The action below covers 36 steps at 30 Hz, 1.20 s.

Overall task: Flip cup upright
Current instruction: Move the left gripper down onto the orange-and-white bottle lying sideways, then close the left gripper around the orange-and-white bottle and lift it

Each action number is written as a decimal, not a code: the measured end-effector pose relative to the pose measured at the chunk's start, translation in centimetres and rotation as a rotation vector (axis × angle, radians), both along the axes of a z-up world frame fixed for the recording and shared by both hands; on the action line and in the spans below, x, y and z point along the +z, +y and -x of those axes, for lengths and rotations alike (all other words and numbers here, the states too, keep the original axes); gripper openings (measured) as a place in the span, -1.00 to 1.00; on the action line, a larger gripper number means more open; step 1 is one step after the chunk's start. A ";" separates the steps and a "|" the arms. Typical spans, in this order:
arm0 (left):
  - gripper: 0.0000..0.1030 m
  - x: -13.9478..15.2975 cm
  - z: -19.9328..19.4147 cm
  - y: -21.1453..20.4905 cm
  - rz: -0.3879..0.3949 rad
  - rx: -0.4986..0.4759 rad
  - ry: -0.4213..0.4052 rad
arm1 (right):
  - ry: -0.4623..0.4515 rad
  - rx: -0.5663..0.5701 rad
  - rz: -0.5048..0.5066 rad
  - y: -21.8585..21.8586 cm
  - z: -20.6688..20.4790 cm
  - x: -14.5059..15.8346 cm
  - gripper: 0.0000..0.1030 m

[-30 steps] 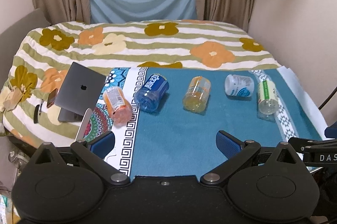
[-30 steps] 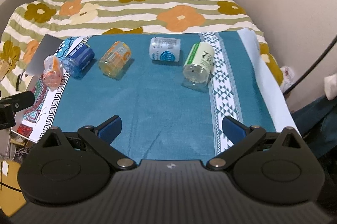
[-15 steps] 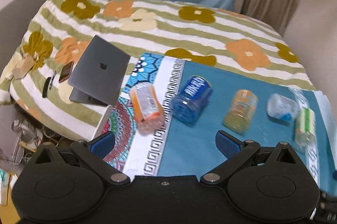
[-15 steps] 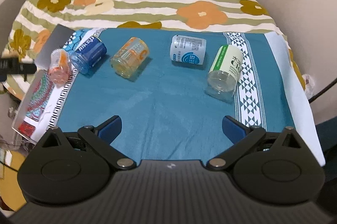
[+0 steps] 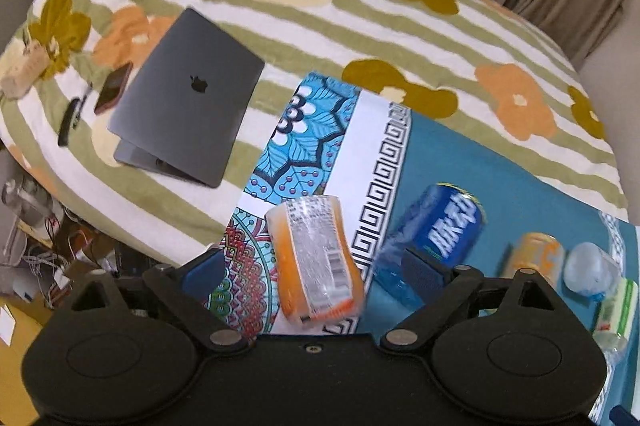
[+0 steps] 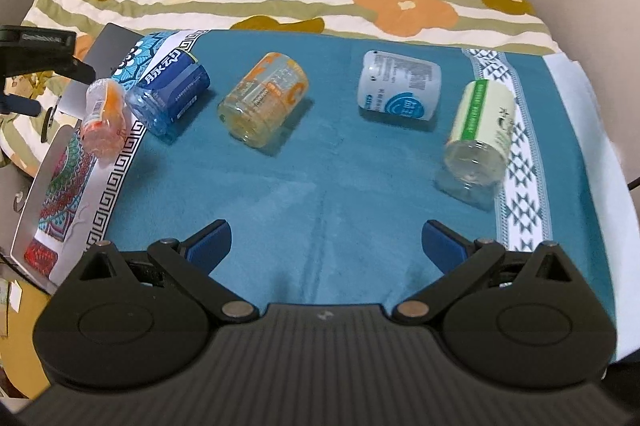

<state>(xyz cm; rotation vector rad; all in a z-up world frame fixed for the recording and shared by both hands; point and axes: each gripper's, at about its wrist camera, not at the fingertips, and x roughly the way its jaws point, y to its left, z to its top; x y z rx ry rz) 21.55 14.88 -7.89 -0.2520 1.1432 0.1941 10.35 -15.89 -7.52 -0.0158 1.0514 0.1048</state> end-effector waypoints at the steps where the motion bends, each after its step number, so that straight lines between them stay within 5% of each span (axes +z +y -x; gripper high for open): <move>1: 0.86 -0.5 -0.4 0.3 0.009 0.005 0.015 | 0.003 -0.002 -0.001 0.2 -0.3 -0.1 1.00; 18: 0.43 -5.5 -3.5 2.6 0.152 0.057 0.144 | 0.035 0.000 0.003 2.5 -2.8 -1.1 1.00; 21: 0.22 -6.1 -3.6 2.9 0.191 0.065 0.156 | 0.038 0.000 0.006 2.7 -2.9 -1.1 1.00; 36: 0.12 -4.7 -1.7 2.6 0.206 0.047 0.150 | 0.026 0.022 -0.007 3.2 -2.5 -0.9 1.00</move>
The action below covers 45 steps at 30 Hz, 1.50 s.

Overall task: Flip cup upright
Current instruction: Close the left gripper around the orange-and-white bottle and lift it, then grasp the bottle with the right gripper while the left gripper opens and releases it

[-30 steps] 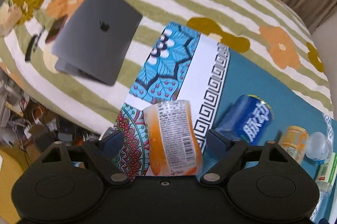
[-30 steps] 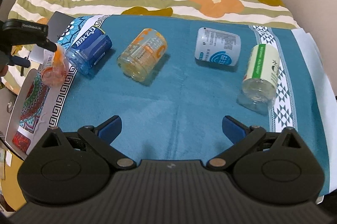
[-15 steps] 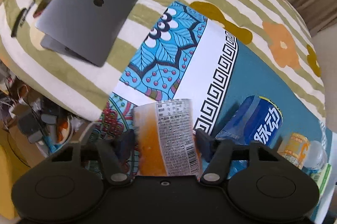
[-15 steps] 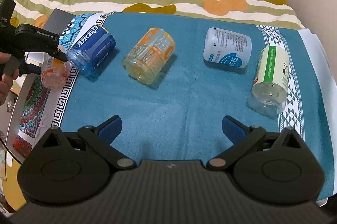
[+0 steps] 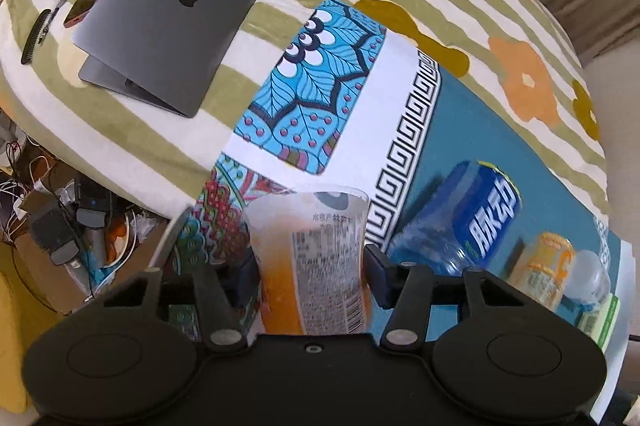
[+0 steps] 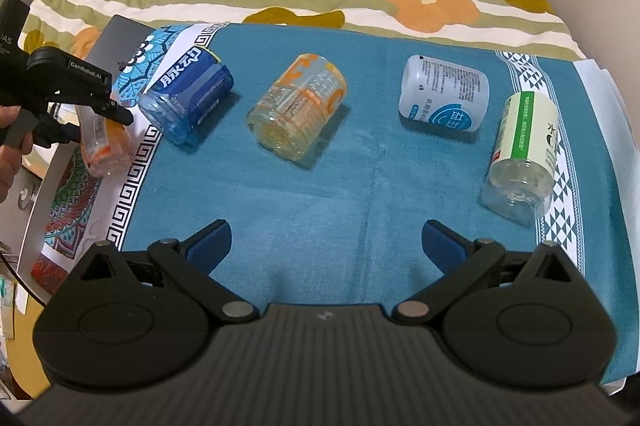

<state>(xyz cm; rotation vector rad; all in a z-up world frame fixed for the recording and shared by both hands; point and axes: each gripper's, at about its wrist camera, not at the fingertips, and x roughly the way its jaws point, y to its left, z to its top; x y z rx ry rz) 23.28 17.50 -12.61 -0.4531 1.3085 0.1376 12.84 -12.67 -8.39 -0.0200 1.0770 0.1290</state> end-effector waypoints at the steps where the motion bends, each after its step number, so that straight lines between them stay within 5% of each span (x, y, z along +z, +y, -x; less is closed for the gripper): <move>1: 0.11 0.0 0.2 -0.2 0.004 -0.003 0.001 | -0.003 0.002 -0.001 0.0 0.1 0.1 1.00; 13: 0.10 0.3 3.2 -2.8 0.073 -0.075 0.035 | -0.029 -0.008 -0.014 -1.3 2.6 0.5 1.00; 25: 0.11 -1.1 8.8 -14.0 0.154 -0.351 0.153 | -0.069 -0.077 -0.018 -4.6 6.5 1.9 1.00; 32: 0.11 -1.7 9.1 -19.1 0.126 -0.441 0.147 | -0.073 -0.145 -0.020 -7.9 8.6 2.0 1.00; 45: 0.13 -2.7 8.2 -21.3 0.054 -0.464 0.103 | -0.050 -0.187 -0.034 -11.3 10.1 0.9 1.00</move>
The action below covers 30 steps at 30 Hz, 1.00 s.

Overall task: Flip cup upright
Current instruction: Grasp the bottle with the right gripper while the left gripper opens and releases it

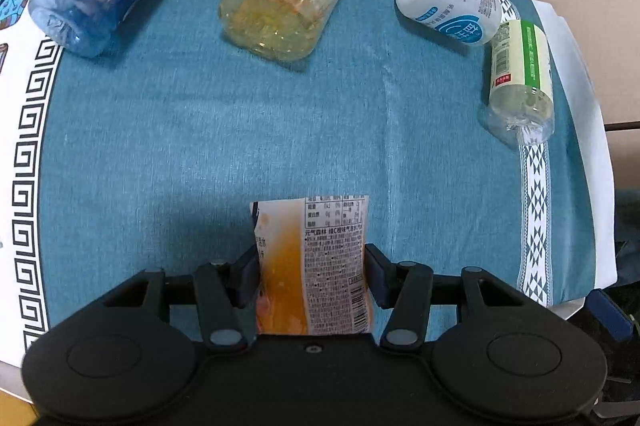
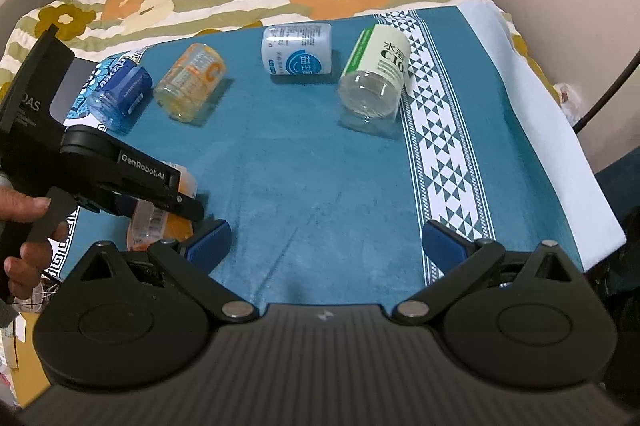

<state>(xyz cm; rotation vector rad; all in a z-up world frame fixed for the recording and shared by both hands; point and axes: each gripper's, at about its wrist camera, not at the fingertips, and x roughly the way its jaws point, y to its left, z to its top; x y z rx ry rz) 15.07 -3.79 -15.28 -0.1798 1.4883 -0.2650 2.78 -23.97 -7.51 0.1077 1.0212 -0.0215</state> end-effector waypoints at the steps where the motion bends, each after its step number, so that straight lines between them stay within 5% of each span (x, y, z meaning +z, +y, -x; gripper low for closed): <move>1: 0.15 0.1 0.0 0.0 -0.003 -0.002 -0.002 | 0.001 0.000 -0.001 -0.1 0.0 0.0 1.00; 5: 0.32 0.1 0.1 -0.4 -0.034 -0.013 -0.022 | -0.001 0.004 -0.001 -0.2 0.0 -0.1 1.00; 8: 0.72 0.3 0.2 -0.6 -0.047 -0.014 -0.047 | -0.003 0.008 0.000 -0.3 -0.1 0.1 1.00; 22: 0.75 1.8 1.6 0.1 -0.066 -0.006 -0.114 | -0.009 0.030 0.003 0.0 -0.2 0.5 1.00; 30: 0.96 7.1 6.3 2.0 -0.071 0.065 -0.289 | -0.024 0.062 -0.012 0.1 -0.7 2.6 1.00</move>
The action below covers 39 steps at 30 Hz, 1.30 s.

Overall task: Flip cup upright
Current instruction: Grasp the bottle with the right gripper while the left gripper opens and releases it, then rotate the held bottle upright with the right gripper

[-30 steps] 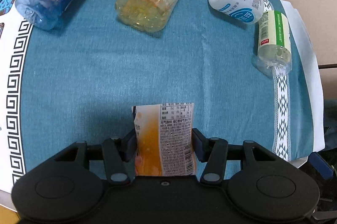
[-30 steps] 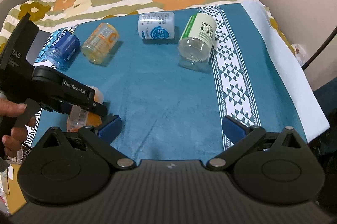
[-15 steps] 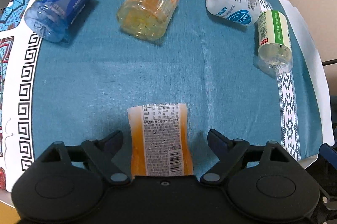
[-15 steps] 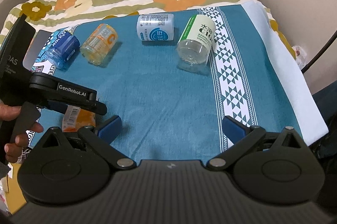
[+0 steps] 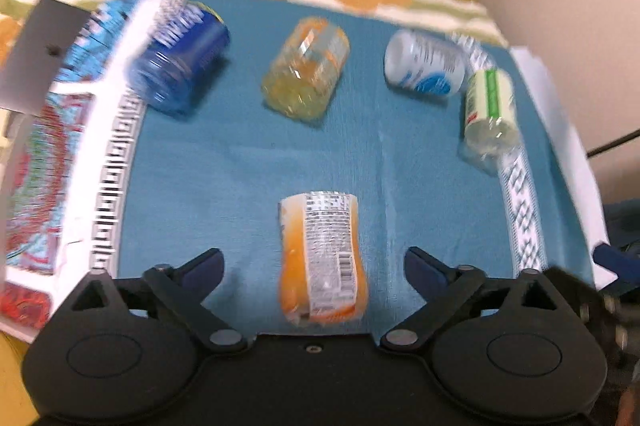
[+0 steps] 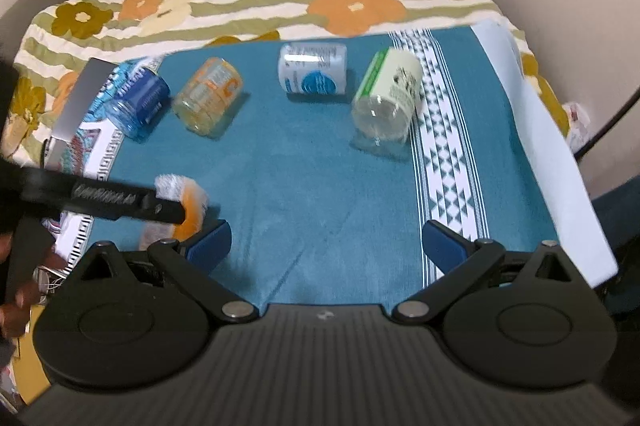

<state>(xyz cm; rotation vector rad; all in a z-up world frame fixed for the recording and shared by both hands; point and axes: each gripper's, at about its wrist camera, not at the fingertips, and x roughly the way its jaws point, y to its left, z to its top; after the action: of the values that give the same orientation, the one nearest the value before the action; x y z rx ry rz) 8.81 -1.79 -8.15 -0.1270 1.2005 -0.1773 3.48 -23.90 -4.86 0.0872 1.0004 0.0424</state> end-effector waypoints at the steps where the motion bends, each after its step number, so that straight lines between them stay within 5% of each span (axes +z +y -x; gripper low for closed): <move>1: 0.98 0.7 0.9 0.3 -0.002 0.012 -0.029 | 0.000 0.009 -0.011 0.0 -0.3 0.5 1.00; 11: 1.00 3.4 7.3 5.0 0.023 0.123 -0.207 | 0.068 0.142 -0.127 3.3 -4.6 2.1 1.00; 22: 1.00 0.8 9.0 10.2 0.017 0.203 -0.194 | 0.323 0.158 -0.269 8.7 -10.6 -5.7 1.00; 25: 1.00 0.1 8.9 10.9 0.013 0.194 -0.189 | 0.377 0.140 -0.281 9.1 -12.0 -7.4 0.84; 39: 1.00 -1.3 8.0 11.2 0.027 0.163 -0.161 | 0.455 0.111 -0.316 9.1 -13.9 -10.0 0.40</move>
<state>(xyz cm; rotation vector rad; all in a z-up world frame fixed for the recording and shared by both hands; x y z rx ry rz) 0.79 9.38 -9.41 -0.2295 1.0227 -0.0595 17.40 -14.76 -14.84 0.3423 1.4468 0.2932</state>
